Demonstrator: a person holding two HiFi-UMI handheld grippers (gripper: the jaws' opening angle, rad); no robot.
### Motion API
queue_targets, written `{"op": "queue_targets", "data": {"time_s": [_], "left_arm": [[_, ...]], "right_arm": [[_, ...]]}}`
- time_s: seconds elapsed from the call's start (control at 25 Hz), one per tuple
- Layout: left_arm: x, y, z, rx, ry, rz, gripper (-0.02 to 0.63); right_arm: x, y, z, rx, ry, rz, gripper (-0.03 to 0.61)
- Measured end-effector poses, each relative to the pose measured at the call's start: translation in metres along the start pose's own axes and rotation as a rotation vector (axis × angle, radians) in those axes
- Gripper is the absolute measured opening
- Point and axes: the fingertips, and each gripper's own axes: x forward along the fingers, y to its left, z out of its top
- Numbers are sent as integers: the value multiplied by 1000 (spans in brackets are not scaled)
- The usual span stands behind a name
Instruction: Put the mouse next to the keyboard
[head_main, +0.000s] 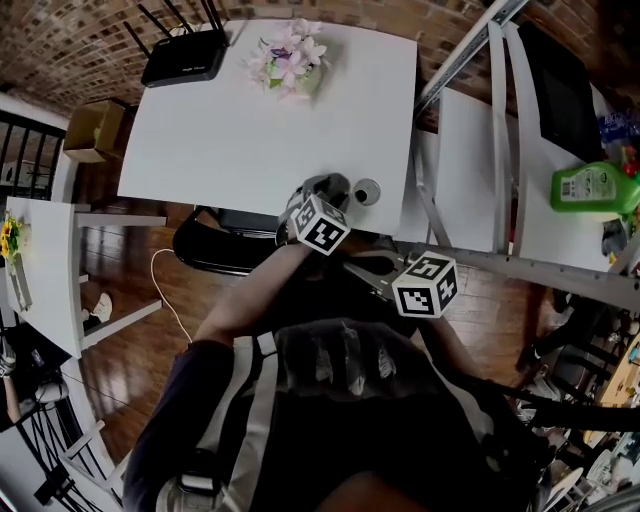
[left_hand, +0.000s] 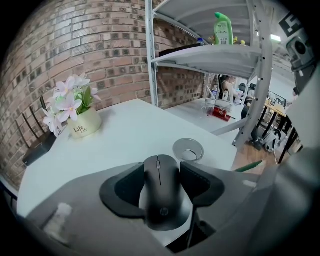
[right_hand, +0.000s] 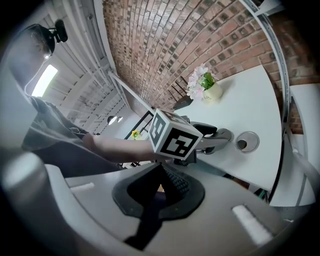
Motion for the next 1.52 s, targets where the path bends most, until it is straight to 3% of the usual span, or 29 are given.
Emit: {"op": "queue_targets", "data": {"time_s": [0.36,0.6,0.88,1.52], "left_arm": [[4,-1,9,-81,-33,-34,230],[11,-7,14,-53,-28,-31,232],[12,-8,15,35,-25,-20,232],[12,-5,15,55,-5,1,232]], "right_arm": [[-2,0,-4,15,-23,-11,3],[-9,-4,-4,25,-45,-37,3],[-11,-8,-1,24,-48,-43,3],[-7,-8,7,8,-36,-33,3]]}}
